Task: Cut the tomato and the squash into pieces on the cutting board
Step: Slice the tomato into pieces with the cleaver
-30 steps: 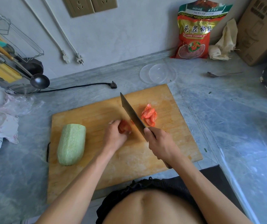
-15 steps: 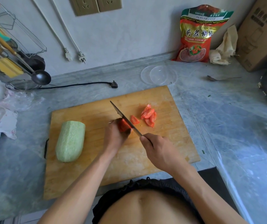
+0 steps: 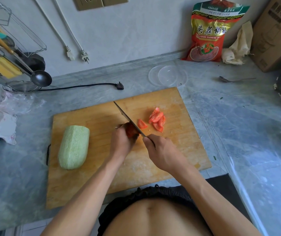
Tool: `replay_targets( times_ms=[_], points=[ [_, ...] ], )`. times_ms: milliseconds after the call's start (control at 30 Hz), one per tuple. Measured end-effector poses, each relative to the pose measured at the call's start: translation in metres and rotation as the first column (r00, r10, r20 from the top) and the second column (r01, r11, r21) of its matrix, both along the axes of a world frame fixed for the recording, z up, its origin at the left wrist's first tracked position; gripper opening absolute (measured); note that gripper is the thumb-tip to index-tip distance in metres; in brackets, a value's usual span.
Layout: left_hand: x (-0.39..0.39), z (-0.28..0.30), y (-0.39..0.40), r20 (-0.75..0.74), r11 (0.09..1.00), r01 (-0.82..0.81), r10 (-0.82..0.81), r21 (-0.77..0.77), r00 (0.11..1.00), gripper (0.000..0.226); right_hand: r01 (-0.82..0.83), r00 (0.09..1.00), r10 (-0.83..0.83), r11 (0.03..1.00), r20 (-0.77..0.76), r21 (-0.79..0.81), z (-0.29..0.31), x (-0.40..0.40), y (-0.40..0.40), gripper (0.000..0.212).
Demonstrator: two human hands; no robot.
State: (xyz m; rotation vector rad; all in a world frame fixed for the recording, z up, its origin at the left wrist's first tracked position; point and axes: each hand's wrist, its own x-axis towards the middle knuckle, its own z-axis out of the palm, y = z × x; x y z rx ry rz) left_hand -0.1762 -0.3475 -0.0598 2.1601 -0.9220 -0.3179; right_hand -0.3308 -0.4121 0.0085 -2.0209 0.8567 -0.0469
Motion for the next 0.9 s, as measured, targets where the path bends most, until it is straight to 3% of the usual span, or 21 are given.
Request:
replay_targets(
  times_ms=[900],
  points=[
    [0.003,-0.017,-0.002,-0.187,0.997,-0.081,0.081,0.007,0.979,0.022,0.009,1.000,-0.008,0.999,-0.008,0.043,-0.017,-0.015,-0.002,0.040]
  ],
)
